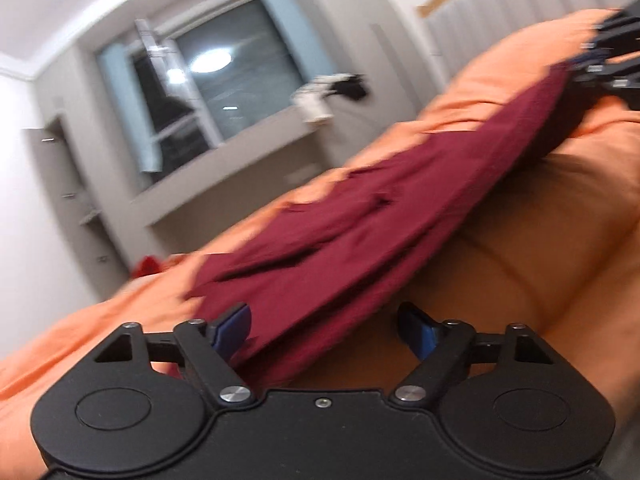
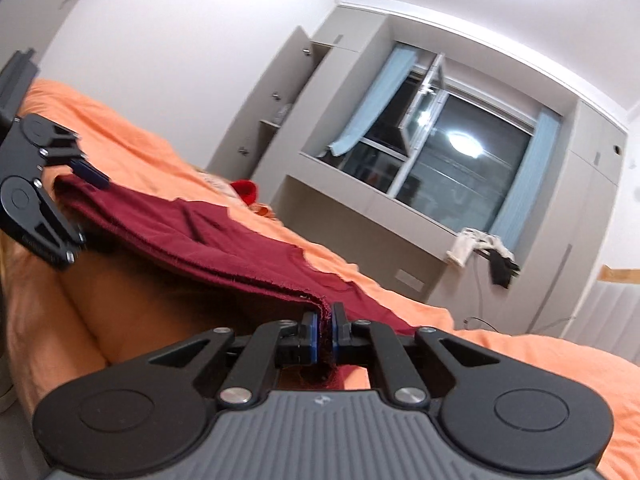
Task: Fold small clothes
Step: 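Hold the hem with both grippers and fold it over toward the collar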
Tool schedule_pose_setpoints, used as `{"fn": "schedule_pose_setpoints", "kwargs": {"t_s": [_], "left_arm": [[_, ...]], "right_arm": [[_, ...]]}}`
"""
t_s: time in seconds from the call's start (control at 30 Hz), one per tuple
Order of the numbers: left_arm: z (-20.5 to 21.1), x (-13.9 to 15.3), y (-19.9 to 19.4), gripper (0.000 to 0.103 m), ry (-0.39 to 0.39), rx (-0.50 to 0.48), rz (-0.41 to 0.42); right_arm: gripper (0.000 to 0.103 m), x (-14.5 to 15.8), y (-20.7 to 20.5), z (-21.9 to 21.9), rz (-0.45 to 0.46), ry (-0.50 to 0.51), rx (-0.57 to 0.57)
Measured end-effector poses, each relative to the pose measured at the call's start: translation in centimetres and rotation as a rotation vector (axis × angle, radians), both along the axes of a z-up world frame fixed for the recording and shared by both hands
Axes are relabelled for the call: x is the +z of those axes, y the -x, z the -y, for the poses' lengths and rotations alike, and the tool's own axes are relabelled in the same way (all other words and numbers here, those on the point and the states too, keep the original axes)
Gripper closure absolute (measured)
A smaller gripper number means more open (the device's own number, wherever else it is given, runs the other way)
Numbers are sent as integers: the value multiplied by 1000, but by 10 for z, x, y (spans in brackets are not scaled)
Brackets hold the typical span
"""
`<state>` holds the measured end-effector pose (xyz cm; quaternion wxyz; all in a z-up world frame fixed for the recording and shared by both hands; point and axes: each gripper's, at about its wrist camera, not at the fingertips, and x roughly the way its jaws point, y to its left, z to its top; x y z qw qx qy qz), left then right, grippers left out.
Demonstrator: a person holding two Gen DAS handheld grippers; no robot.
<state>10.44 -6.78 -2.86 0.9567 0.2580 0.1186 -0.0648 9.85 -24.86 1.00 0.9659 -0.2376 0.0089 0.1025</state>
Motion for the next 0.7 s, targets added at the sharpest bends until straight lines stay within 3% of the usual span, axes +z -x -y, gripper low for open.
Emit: {"fn": "schedule_pose_setpoints", "kwargs": {"t_s": [0.13,0.27,0.43,0.5,0.57,0.7], "left_arm": [[-8,2,-6,28,-22,140,53],[-17,7,-7,33,-28,214,62],[-24,10,-2,55,-21,225,52],[-24,10,0,78,-20,223,40],[-24,10,1,91,-17,229,35],[-30,15,11,97,31,235,88]], "right_arm": [[97,4,-1,8,2,-22,-34],[97,5,-4,8,-7,-23,-47],[97,3,-2,5,-9,-12,-57],[97,1,-1,3,-10,-3,-62],[97,0,-1,1,-10,8,-66],[97,-1,1,-6,2,34,-69]]}}
